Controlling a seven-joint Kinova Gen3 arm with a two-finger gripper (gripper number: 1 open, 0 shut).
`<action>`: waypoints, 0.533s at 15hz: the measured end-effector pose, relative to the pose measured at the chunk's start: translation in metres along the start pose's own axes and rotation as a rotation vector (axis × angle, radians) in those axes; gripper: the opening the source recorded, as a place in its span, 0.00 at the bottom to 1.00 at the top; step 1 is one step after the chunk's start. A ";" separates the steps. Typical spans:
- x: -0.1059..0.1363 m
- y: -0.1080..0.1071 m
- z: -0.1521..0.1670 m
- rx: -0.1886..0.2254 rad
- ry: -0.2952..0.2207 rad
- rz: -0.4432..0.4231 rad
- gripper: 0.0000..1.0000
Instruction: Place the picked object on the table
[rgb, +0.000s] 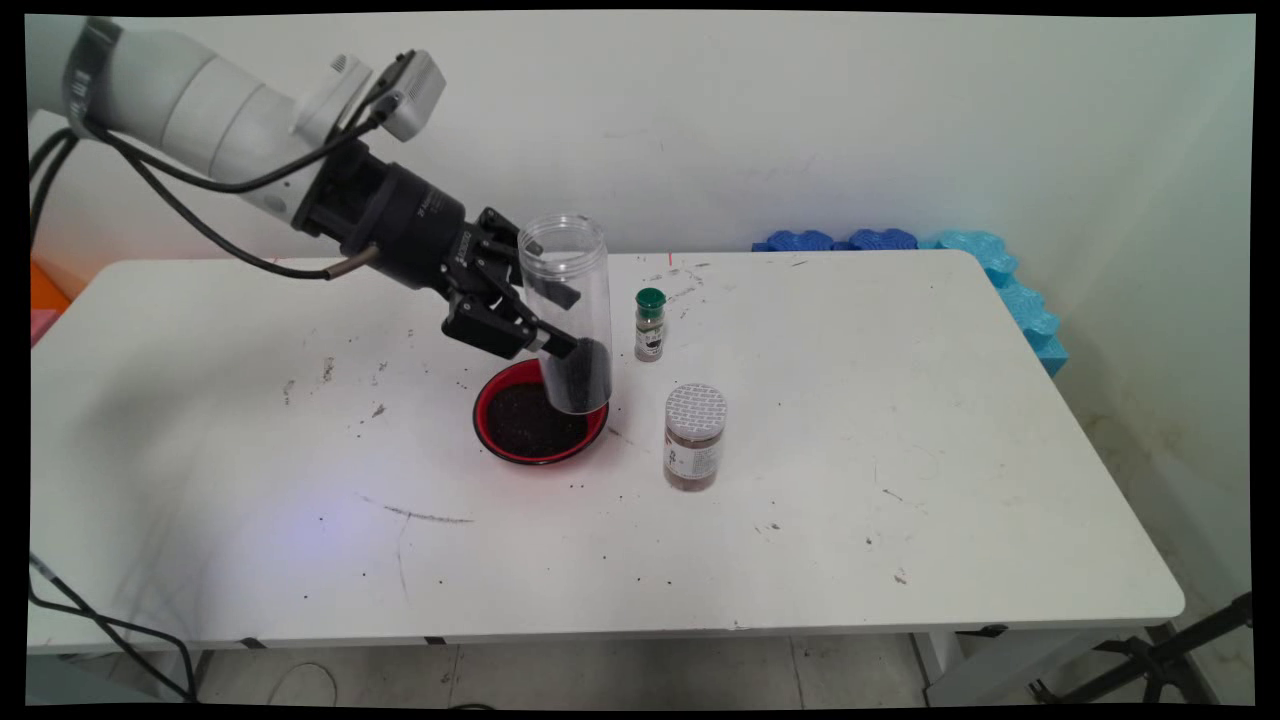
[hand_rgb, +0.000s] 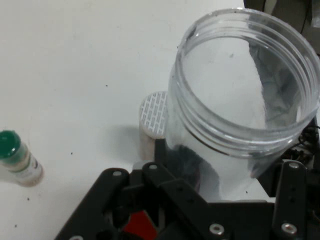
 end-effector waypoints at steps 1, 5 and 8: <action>0.002 0.002 -0.002 0.003 0.003 0.004 0.00; 0.010 0.008 -0.007 0.013 0.011 0.012 0.00; 0.013 0.011 -0.009 0.014 0.015 0.015 0.00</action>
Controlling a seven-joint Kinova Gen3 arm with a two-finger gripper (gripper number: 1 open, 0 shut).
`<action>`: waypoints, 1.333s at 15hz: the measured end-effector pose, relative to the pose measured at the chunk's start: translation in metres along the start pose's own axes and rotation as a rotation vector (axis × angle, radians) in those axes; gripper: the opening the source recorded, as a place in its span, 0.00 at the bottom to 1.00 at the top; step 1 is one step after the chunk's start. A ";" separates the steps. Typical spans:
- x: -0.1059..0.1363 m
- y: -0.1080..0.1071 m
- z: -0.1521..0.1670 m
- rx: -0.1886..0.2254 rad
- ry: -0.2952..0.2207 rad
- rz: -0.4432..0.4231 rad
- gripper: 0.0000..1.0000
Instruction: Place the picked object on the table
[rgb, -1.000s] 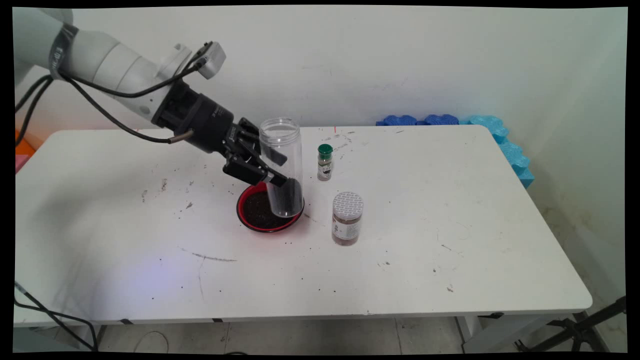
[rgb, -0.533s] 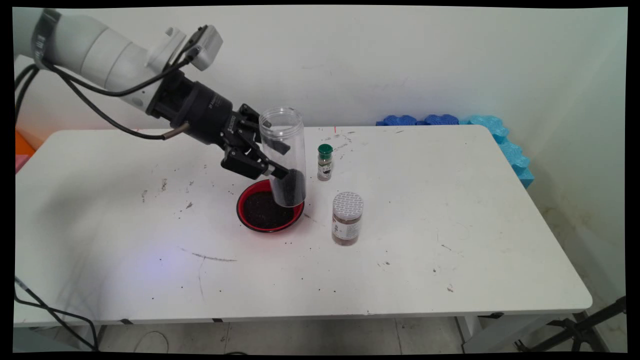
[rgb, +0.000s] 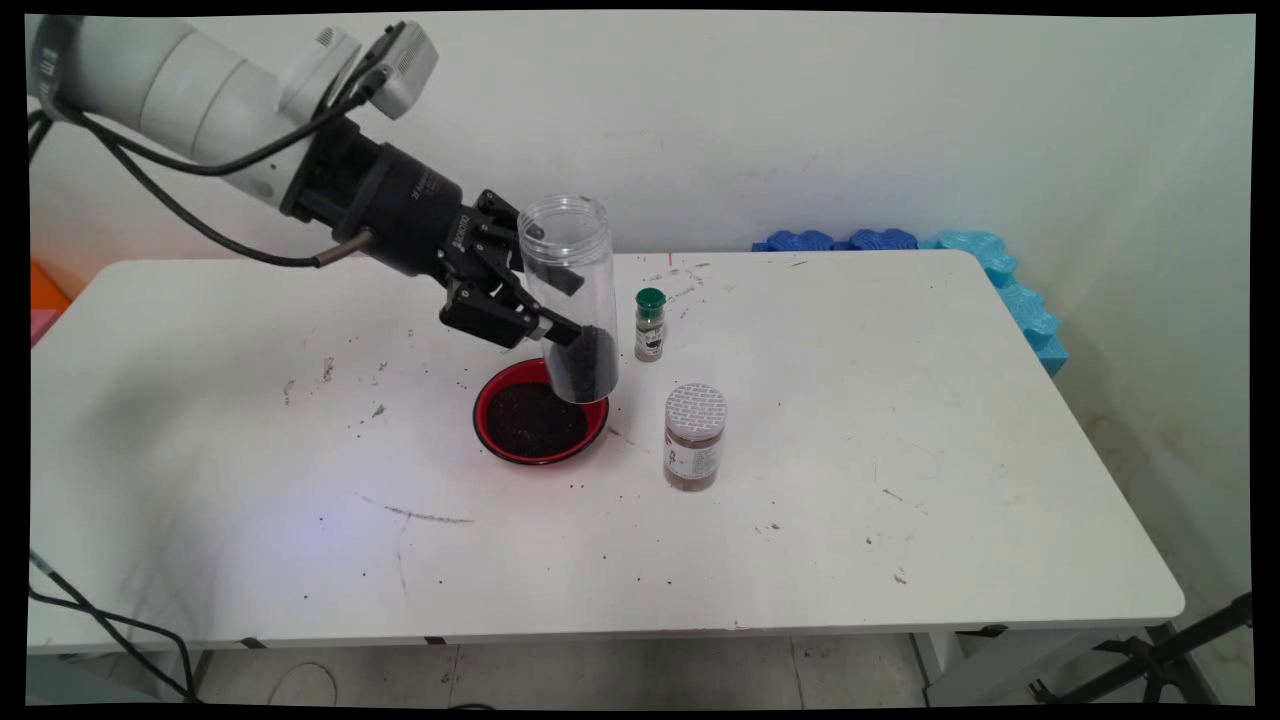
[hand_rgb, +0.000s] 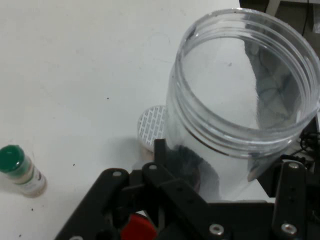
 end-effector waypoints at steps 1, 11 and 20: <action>0.001 0.001 -0.001 -0.001 0.002 0.000 0.00; -0.002 0.014 -0.002 -0.009 0.009 -0.013 0.00; -0.055 0.042 0.034 -0.027 0.000 -0.069 0.00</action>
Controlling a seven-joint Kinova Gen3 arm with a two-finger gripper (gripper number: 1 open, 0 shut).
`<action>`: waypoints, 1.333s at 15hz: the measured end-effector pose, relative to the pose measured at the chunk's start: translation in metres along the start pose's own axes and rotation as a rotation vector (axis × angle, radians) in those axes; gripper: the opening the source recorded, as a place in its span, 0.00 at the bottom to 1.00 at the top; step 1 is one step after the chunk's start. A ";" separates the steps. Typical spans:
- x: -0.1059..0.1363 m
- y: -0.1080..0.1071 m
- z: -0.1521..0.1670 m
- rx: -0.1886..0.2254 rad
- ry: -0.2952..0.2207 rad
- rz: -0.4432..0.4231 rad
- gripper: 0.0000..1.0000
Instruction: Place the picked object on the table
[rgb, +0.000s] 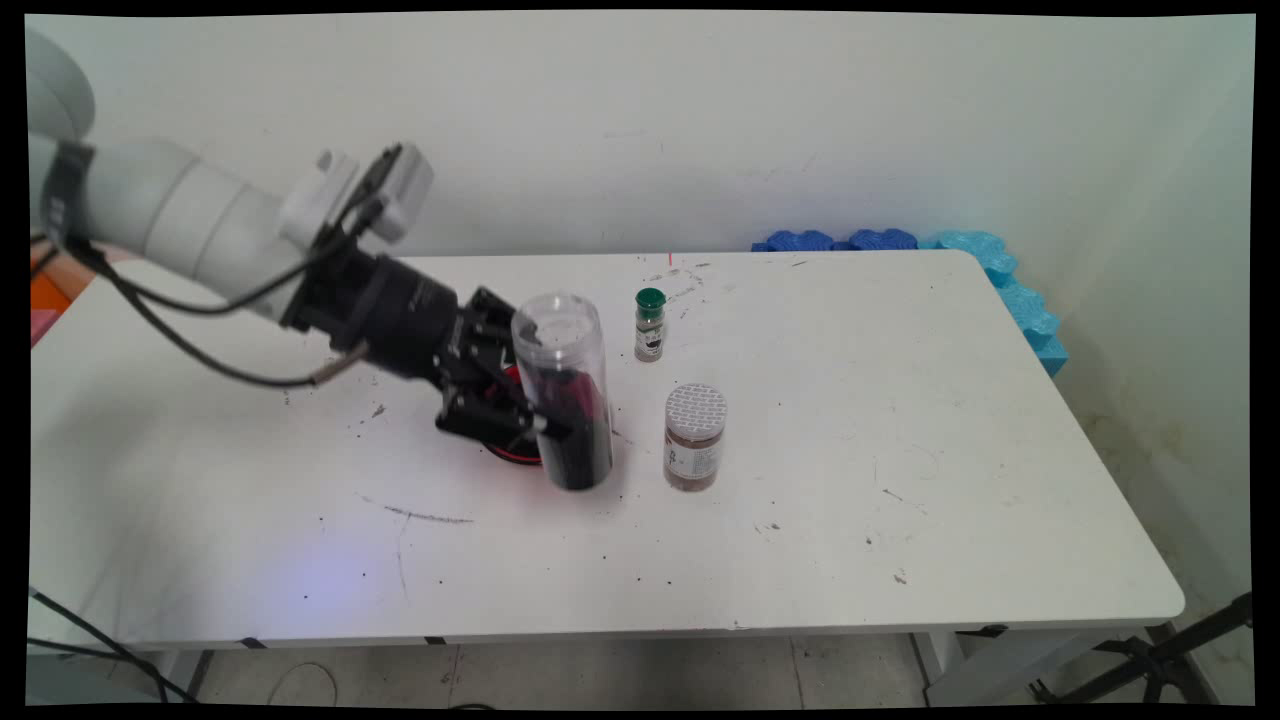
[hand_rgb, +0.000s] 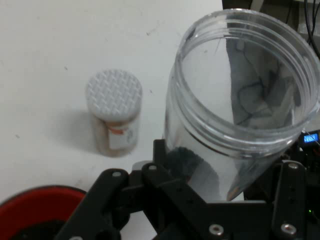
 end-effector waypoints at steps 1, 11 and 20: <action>-0.004 0.002 0.003 -0.001 0.000 -0.004 0.00; -0.054 0.005 0.057 0.028 -0.006 -0.028 0.00; -0.073 0.000 0.089 0.043 -0.003 -0.036 0.00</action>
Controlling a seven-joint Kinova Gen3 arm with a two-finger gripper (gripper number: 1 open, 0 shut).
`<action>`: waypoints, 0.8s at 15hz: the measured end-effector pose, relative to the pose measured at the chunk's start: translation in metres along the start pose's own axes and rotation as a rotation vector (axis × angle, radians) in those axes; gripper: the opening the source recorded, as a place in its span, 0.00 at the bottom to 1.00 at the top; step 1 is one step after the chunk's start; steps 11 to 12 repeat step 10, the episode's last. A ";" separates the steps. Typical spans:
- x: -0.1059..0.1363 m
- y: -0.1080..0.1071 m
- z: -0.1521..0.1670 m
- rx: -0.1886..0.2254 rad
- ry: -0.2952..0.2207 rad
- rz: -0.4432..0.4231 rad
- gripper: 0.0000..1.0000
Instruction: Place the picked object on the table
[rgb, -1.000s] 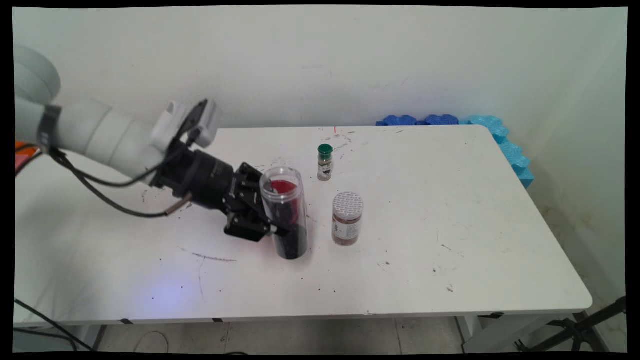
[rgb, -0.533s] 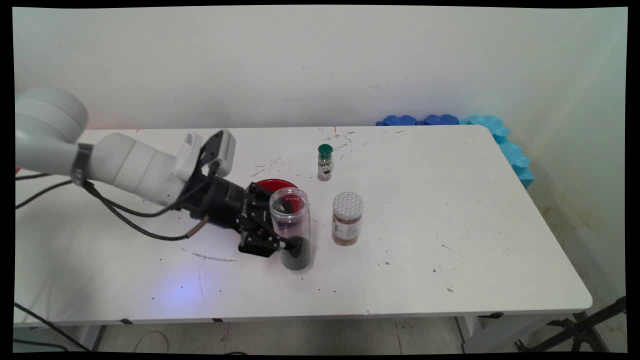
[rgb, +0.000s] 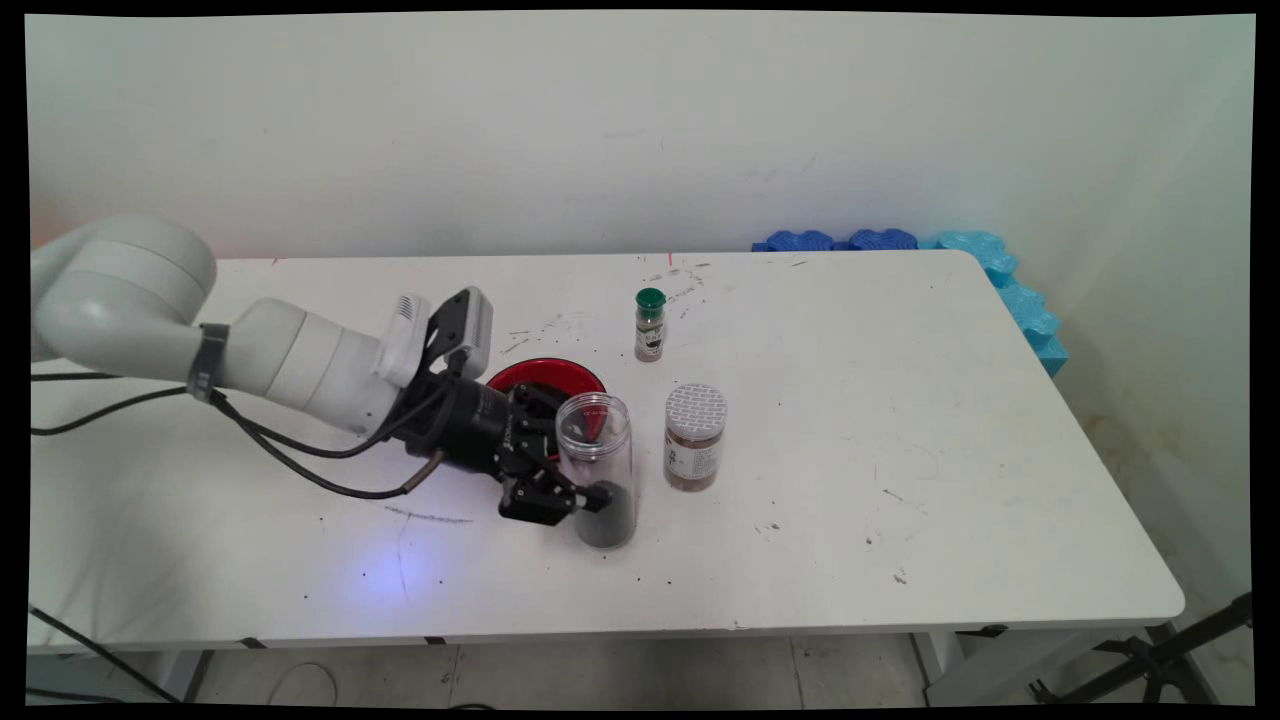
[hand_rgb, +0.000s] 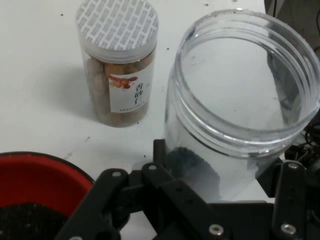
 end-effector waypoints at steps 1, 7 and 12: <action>-0.001 0.000 0.002 0.001 0.000 -0.001 0.00; -0.006 -0.001 0.009 0.004 0.004 0.000 1.00; -0.007 -0.002 0.011 0.003 0.007 0.004 1.00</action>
